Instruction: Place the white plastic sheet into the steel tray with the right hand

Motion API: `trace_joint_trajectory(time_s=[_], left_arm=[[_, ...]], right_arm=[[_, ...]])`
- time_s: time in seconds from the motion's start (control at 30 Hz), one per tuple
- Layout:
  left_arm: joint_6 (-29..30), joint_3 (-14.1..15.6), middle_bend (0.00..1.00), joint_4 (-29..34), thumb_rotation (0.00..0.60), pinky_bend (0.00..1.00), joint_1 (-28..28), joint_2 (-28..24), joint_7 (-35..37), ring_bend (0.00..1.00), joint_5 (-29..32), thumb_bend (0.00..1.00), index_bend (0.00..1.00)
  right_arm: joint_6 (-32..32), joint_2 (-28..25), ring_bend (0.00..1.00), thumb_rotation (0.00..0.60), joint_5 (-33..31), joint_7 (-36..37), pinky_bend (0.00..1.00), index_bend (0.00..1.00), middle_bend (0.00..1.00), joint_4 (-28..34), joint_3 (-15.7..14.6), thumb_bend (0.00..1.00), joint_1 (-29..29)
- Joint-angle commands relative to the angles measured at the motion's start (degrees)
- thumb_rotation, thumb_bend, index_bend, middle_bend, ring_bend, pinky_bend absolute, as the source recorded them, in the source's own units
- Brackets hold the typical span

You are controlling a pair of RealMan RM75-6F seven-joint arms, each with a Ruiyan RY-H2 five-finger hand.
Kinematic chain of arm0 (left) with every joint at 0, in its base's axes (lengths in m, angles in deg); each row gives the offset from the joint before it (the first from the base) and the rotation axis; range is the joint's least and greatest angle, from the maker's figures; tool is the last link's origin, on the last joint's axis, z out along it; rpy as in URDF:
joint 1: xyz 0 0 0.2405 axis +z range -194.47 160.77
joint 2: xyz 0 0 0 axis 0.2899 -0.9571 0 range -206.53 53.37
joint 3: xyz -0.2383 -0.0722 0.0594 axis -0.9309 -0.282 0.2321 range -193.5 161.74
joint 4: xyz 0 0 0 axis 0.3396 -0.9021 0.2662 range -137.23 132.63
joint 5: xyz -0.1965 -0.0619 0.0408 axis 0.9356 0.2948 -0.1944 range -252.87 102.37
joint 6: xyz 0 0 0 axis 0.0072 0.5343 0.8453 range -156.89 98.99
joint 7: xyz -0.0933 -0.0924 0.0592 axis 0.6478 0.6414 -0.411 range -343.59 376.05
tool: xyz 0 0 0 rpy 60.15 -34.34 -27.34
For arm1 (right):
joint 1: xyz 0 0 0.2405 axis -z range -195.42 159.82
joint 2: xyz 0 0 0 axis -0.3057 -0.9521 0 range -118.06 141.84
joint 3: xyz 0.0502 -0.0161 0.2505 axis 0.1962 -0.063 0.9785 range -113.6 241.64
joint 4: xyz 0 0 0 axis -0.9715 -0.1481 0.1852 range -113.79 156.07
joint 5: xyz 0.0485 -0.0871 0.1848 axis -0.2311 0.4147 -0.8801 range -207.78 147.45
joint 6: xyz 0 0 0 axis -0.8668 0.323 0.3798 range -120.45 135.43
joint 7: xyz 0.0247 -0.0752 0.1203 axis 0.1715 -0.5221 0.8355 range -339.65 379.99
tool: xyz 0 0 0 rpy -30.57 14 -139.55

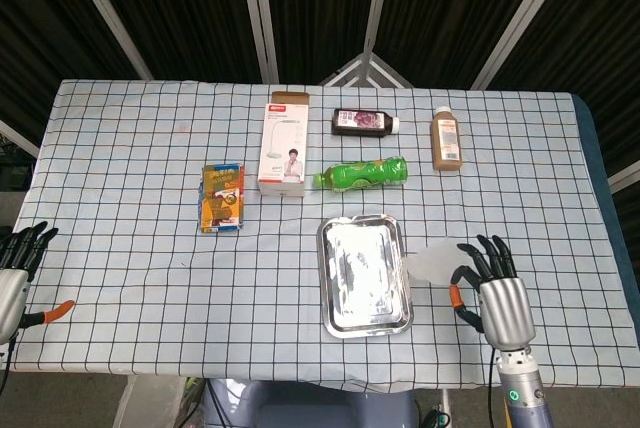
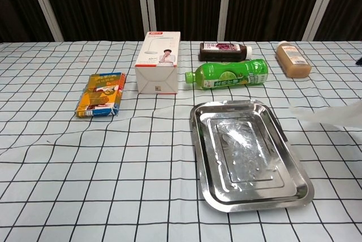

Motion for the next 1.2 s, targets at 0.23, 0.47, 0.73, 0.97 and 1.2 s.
trace_joint_trajectory(time_s=[0.23,0.47,0.73,0.97,1.2], left_arm=[[-0.1,0.0,0.0,0.0,0.6,0.0,0.0,0.2,-0.6,0.0,0.1,0.0,0.0],[-0.1,0.0,0.0,-0.1,0.6,0.0,0.0,0.2,-0.5,0.0,0.1,0.0,0.0],[-0.3,0.1,0.0,-0.3,0.6,0.0,-0.1,0.2,0.0,0.0,0.0,0.0,0.0],[-0.4,0.1,0.0,-0.4,0.6,0.0,-0.2,0.3,0.0,0.0,-0.1,0.0,0.0],[-0.6,0.1,0.0,-0.3,0.6,0.0,-0.3,0.3,-0.1,0.0,0.0,0.0,0.0]], right_arm=[[-2.6,-1.1,0.12,0.6,8.3,4.9,0.08,0.71,0.28,4.4,-2.7,0.52,-0.8],[-1.3,0.7,0.12,0.6,12.6,3.6,0.09,0.71,0.28,7.5,-3.9,0.52,-2.1],[1.6,1.5,0.12,0.6,12.7,5.0,0.09,0.71,0.28,6.4,-5.3,0.52,-3.2],[6.6,1.0,0.12,0.6,7.8,10.8,0.09,0.72,0.29,3.4,-7.0,0.52,-4.1],[9.2,0.5,0.12,0.6,5.0,11.5,0.09,0.72,0.29,0.9,-7.3,0.52,-4.4]])
